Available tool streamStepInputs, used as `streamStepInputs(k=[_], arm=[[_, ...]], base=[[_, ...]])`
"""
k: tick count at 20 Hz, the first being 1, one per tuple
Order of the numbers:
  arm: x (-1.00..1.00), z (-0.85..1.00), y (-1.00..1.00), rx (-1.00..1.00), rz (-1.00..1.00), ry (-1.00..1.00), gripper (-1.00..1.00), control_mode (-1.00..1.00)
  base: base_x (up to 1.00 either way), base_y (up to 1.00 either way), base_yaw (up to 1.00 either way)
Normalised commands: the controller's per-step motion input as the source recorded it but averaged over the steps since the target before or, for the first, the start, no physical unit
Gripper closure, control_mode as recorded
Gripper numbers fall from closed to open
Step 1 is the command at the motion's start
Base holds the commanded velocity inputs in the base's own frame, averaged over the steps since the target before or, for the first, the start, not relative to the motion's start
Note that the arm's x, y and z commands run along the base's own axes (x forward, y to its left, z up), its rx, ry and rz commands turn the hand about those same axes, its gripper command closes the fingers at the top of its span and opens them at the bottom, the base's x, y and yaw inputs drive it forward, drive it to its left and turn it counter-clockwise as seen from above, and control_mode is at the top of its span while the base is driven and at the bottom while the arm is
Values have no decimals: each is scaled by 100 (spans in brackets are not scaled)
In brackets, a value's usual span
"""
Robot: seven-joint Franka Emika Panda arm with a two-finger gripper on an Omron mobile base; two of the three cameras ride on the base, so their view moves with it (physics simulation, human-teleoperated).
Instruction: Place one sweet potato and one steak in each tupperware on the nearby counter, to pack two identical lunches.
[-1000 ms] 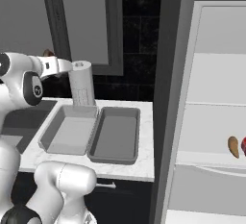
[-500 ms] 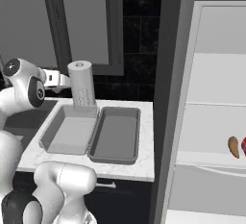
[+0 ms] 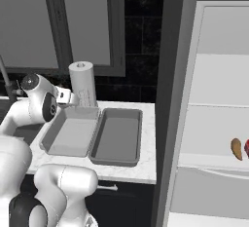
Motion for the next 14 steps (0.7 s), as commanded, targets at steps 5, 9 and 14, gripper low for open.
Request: streamStepInputs(k=[5,9,14], arm=[[8,-36,-3,0,0,9,100,-100],[2,-39,-3,0,0,4,100,-100],[10,-59,-3,0,0,4,100,-100]], base=[[0,0,0],[0,0,0],[0,0,0]])
